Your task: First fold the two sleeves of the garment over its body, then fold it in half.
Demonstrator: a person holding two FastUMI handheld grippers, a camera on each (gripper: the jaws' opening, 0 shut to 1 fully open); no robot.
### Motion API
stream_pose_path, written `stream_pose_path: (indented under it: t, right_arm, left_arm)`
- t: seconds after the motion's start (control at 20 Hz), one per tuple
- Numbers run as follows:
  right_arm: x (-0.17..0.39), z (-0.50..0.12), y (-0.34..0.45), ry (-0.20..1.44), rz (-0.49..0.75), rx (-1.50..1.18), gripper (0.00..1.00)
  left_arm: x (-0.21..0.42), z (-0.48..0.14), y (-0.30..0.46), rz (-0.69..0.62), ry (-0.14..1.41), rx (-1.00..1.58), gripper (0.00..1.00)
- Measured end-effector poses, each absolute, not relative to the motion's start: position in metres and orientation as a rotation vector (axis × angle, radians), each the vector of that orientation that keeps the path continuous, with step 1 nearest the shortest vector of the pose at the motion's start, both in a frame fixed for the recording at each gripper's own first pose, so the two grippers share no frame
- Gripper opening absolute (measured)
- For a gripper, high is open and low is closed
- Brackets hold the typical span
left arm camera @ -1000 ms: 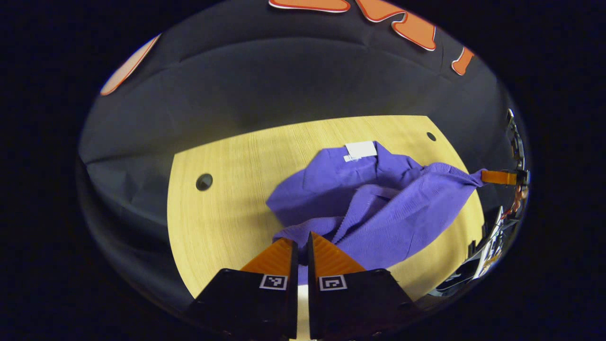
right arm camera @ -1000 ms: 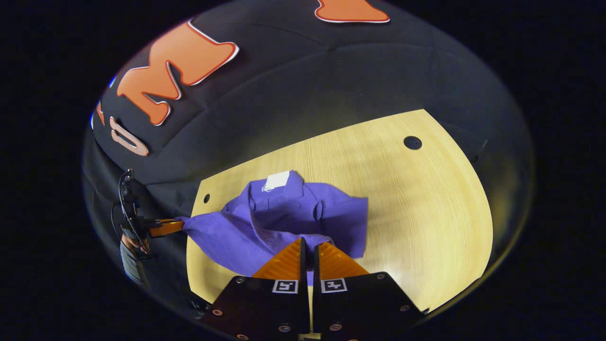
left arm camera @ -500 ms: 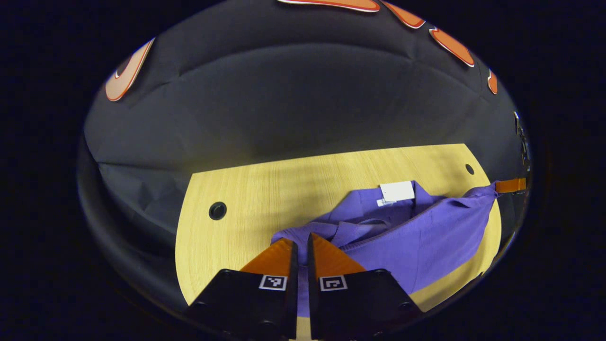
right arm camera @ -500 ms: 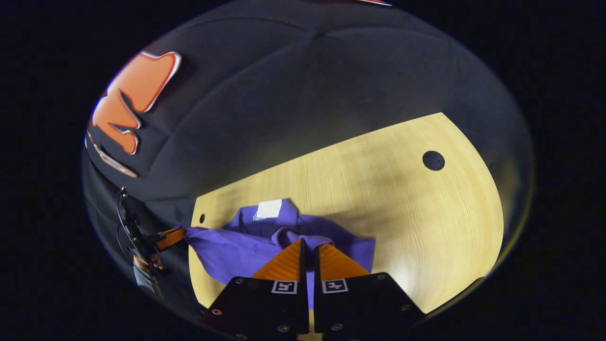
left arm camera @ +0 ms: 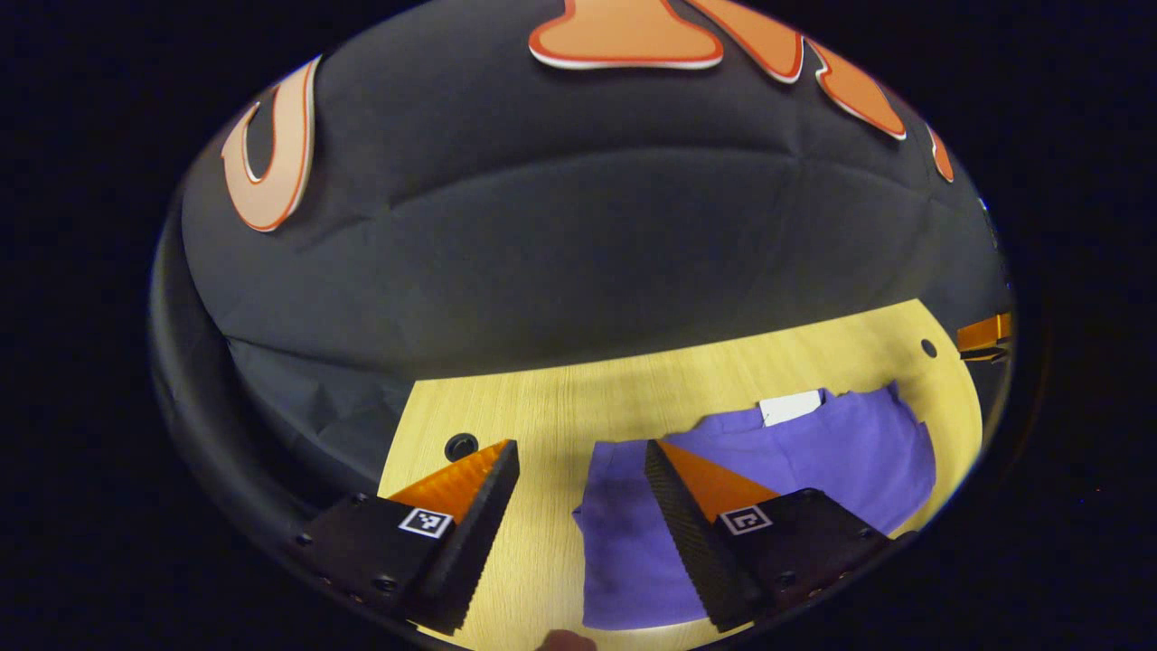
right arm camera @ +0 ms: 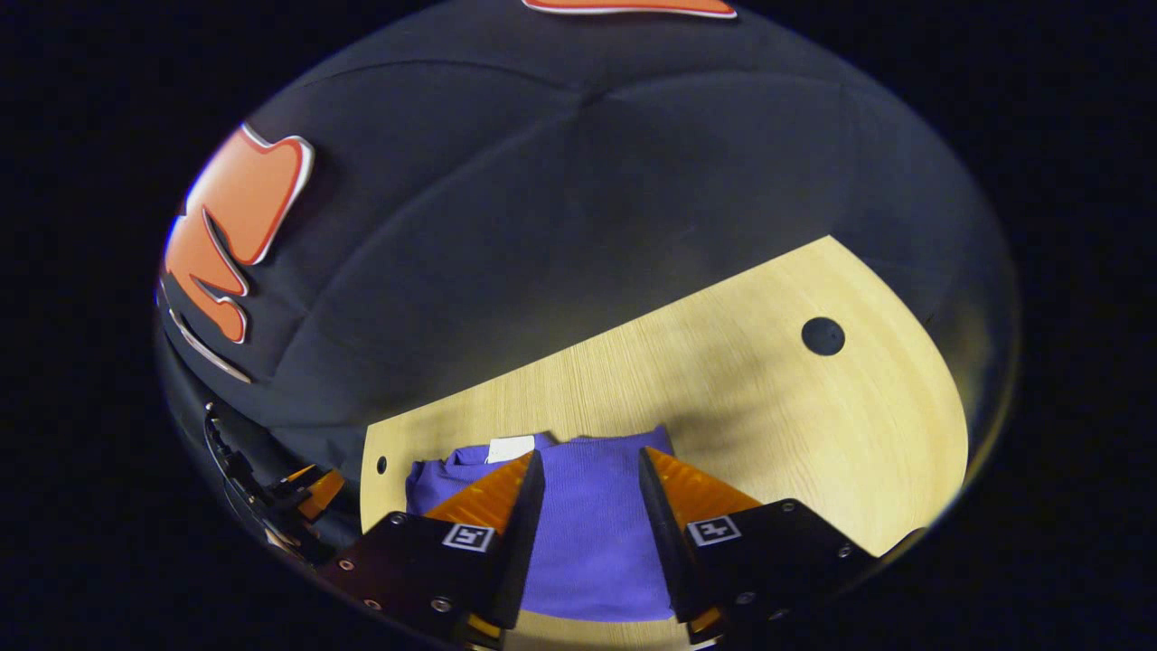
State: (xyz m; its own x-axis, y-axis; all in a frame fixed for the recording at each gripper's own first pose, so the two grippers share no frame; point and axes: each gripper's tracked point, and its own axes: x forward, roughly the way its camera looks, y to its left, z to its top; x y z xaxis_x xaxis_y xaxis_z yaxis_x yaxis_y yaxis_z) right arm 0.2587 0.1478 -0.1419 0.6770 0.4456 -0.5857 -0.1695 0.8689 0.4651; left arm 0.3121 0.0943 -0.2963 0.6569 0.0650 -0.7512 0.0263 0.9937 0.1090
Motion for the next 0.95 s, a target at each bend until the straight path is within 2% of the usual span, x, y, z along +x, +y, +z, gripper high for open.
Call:
stream_pose_path:
  t: [0.05, 0.1, 0.15, 0.25, 0.7, 0.95]
  right_arm:
    - [0.254, -0.129, 0.146, 0.712, 0.354, 0.379, 0.73]
    - [0.248, -0.116, 0.145, 0.675, 0.352, 0.363, 0.77]
    - [0.242, -0.104, 0.145, 0.646, 0.347, 0.355, 0.87]
    - [0.23, -0.077, 0.148, 0.585, 0.345, 0.358, 0.95]
    - [0.147, 0.021, 0.181, 0.317, 0.354, 0.193, 0.96]
    - [0.076, 0.045, 0.21, 0.204, 0.396, 0.12, 0.96]
  left_arm:
    - [0.311, -0.287, 0.09, 0.015, 0.829, 0.101, 0.93]
    - [0.307, -0.277, 0.088, 0.005, 0.803, 0.09, 0.93]
    - [0.305, -0.267, 0.084, -0.005, 0.777, 0.079, 0.95]
    - [0.297, -0.239, 0.081, -0.029, 0.728, 0.052, 0.96]
    - [0.232, -0.136, 0.079, -0.113, 0.482, -0.03, 0.96]
    - [0.199, -0.068, 0.076, -0.182, 0.171, 0.094, 0.94]
